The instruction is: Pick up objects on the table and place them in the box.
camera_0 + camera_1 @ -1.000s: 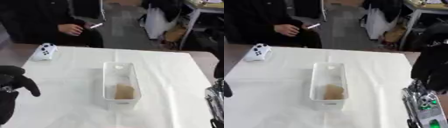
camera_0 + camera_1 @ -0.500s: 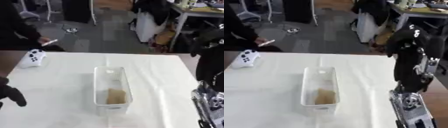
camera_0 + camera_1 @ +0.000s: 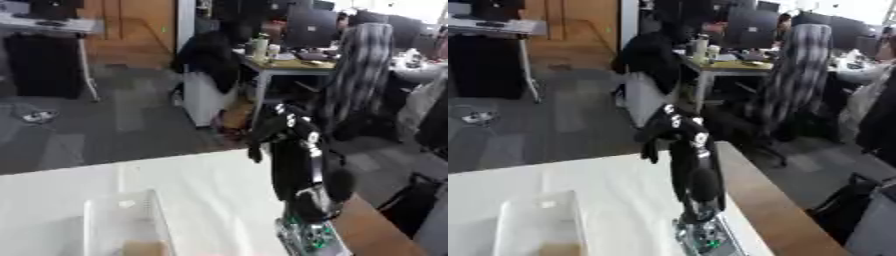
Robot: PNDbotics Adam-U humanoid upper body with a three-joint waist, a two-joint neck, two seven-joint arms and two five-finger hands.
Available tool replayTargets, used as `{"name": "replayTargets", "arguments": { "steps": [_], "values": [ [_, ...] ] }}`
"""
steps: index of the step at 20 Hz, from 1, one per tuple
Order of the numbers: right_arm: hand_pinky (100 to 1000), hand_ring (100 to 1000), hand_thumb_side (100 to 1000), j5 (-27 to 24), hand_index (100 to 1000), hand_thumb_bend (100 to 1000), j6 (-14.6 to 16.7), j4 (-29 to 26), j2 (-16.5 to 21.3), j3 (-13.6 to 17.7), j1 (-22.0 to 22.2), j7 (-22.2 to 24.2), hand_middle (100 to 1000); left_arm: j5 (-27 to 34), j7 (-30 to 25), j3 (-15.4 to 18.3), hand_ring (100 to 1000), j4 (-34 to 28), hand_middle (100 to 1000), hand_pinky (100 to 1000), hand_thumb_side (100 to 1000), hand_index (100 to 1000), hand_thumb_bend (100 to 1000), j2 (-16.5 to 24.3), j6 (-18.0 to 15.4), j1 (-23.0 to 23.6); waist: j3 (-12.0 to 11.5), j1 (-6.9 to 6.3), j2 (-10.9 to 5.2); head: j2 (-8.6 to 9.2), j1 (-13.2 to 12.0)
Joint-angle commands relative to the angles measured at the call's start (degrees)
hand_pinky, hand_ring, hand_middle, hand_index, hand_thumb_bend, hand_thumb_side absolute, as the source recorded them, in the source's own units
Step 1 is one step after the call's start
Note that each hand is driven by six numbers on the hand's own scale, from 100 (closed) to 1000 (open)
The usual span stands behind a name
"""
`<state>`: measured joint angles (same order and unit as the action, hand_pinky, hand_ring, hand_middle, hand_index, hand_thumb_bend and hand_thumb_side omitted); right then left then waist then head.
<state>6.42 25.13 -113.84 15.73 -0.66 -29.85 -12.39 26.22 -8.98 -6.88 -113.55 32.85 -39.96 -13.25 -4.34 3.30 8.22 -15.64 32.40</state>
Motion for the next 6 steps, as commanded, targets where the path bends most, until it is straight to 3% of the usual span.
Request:
{"name": "replayTargets", "arguments": {
  "steps": [1,4,6],
  "values": [
    [100,258,1000,-1.6,479,625,0.8,-0.7,1.4,-0.4,-1.1,0.0,367,0.0,-0.3,-0.1,593,-1.0,756,440,729,786,451,0.5,0.1,-0.4,0.0,-0.14,-0.48,1.01,4.8],
    [100,256,1000,-3.8,480,591,1.3,-0.7,1.5,-1.1,-1.4,0.2,366,-0.3,-0.5,-0.2,593,-1.0,757,439,740,787,442,0.5,0.1,-0.1,0.1,-0.15,-0.25,0.99,7.3],
    [100,253,1000,-5.0,483,645,1.7,-0.7,1.4,-1.4,-1.5,0.9,367,-0.6,-0.5,-0.3,593,-1.0,765,439,749,788,435,0.5,0.3,0.1,0.3,-0.18,-0.15,0.62,7.1]
  ]
}}
